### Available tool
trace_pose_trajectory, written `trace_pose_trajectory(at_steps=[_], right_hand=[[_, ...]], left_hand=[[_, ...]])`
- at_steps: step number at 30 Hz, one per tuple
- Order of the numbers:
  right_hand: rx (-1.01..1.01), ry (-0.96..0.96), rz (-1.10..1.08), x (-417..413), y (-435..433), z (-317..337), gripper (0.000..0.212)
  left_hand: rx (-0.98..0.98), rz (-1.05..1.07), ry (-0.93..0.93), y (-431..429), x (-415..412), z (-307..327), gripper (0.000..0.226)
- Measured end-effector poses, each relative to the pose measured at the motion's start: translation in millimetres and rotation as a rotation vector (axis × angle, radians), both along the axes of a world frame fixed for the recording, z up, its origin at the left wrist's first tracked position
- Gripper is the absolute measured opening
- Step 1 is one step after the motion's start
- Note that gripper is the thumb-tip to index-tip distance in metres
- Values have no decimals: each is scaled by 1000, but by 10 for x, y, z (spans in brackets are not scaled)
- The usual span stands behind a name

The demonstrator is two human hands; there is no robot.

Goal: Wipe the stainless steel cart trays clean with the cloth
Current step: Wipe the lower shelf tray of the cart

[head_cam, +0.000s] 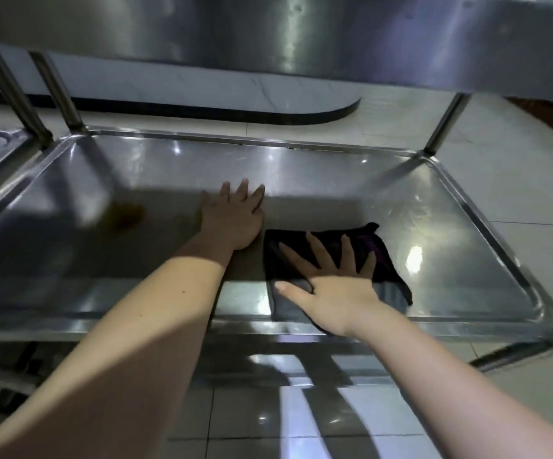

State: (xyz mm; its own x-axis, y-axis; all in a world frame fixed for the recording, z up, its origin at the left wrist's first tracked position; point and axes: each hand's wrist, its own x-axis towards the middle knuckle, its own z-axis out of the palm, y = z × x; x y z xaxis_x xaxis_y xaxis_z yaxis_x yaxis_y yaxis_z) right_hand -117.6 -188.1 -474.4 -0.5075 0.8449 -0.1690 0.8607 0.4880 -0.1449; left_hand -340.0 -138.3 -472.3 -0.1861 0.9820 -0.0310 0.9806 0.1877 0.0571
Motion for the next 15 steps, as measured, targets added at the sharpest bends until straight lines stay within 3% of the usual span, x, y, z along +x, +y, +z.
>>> trace_pose_trajectory(at_steps=[7,15], right_hand=[[12,-58,-54,-204,-165,115,66],[-69,-19,-99,-367,-176,254,63]], left_hand=[[199,-49,-214,-378,31,280,54],[93,80,-298,-910,188,425,53]])
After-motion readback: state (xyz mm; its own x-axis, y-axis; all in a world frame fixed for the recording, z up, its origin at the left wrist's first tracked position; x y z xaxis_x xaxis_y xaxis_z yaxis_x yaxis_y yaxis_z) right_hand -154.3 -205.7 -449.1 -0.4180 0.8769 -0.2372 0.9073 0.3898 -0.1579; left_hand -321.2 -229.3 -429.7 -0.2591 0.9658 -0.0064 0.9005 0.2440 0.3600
